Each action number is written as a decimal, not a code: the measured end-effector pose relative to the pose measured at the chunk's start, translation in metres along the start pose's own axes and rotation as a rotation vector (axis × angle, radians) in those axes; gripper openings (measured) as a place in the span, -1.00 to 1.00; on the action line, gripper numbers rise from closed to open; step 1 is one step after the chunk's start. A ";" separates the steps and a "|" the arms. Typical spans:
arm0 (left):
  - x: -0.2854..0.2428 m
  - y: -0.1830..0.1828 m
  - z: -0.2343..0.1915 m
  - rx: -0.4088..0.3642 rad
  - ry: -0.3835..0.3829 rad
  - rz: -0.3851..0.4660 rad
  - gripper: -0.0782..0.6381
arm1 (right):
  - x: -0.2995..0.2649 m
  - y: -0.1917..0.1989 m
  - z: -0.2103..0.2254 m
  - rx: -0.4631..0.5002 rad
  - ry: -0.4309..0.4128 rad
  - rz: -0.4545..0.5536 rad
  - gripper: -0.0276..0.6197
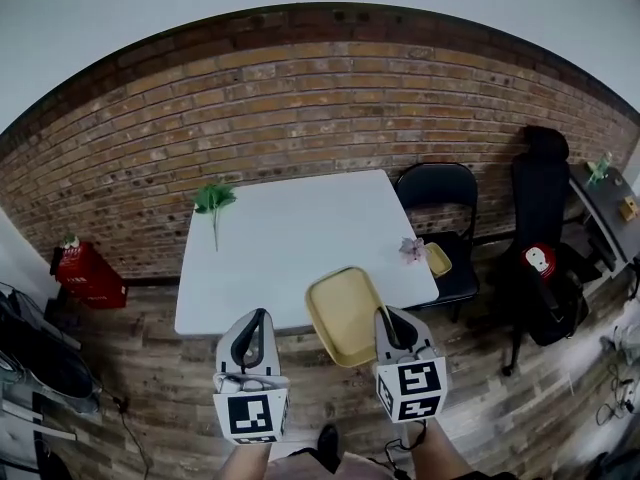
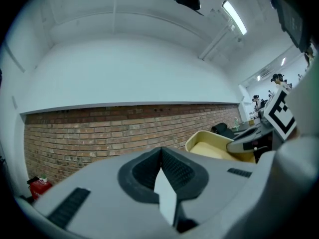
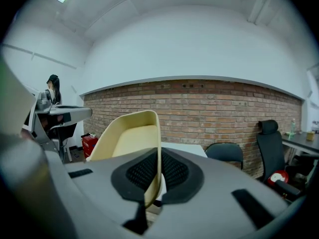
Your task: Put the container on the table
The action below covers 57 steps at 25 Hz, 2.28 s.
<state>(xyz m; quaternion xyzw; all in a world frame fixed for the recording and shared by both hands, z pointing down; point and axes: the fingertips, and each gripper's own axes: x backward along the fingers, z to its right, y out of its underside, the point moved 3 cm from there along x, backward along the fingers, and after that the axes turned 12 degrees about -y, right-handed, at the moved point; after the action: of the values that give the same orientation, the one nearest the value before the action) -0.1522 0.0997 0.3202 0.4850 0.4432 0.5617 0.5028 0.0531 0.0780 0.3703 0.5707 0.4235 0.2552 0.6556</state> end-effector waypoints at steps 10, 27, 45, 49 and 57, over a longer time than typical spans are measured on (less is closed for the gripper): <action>-0.051 0.011 0.000 0.012 0.057 -0.013 -0.75 | -0.034 -0.012 0.026 -0.016 0.058 -0.008 -0.89; -0.176 0.064 0.036 -0.026 0.066 -0.104 -0.75 | -0.131 0.007 0.124 -0.079 0.047 -0.061 -0.89; -0.323 0.043 0.047 -0.069 -0.078 -0.075 -0.75 | -0.261 -0.041 0.235 -0.053 -0.067 -0.043 -0.89; -0.336 0.038 0.044 -0.077 -0.090 -0.074 -0.75 | -0.275 -0.064 0.244 -0.026 -0.074 -0.011 -0.89; -0.359 0.044 0.035 -0.051 -0.099 -0.074 -0.75 | -0.304 -0.076 0.256 -0.004 -0.069 -0.016 -0.89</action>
<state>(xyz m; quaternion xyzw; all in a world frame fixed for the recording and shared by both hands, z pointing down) -0.1154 -0.2618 0.3331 0.4824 0.4211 0.5291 0.5568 0.1033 -0.3233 0.3742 0.5744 0.4049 0.2309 0.6729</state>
